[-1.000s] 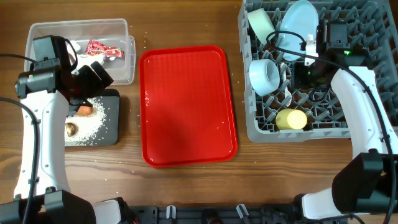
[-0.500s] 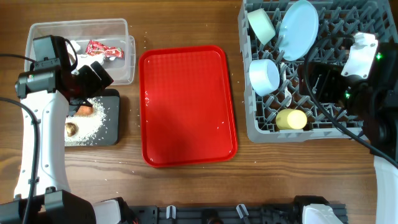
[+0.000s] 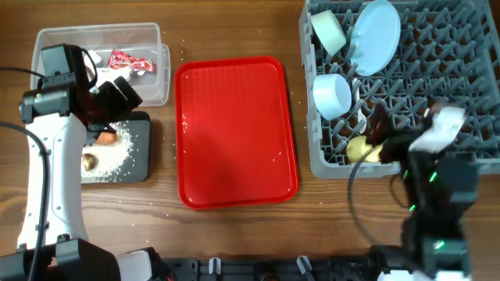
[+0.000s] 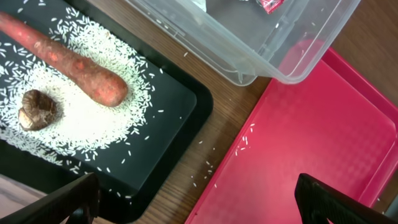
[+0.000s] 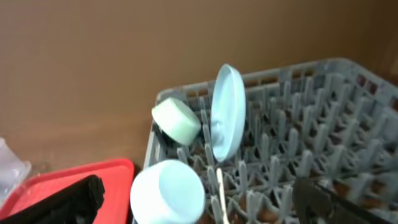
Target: Sort waste into correct bins and load items into the dishwasher rack
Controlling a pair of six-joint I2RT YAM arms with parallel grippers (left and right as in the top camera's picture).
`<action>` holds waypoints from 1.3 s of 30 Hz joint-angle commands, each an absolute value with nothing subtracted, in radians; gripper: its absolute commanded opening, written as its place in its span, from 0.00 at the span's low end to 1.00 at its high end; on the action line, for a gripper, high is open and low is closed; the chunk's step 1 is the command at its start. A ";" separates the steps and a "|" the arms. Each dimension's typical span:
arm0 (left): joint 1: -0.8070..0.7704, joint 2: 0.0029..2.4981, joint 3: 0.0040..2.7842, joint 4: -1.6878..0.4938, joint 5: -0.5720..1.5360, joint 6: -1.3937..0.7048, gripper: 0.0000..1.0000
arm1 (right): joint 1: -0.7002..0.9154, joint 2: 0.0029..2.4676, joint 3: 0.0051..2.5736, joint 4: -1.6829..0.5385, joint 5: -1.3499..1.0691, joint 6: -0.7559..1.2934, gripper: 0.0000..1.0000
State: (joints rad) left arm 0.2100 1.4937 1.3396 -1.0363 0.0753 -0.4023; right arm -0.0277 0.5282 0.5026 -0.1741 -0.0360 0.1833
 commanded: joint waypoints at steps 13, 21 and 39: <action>0.213 1.479 1.349 -1.034 0.070 -0.404 1.00 | 0.056 0.002 0.038 -0.061 0.030 0.243 1.00; 0.213 1.479 1.349 -1.034 0.069 -0.404 1.00 | 0.056 0.007 0.038 -0.062 0.029 0.243 1.00; -0.033 0.947 1.026 -0.534 0.047 -0.189 1.00 | 0.056 0.007 0.038 -0.062 0.029 0.243 1.00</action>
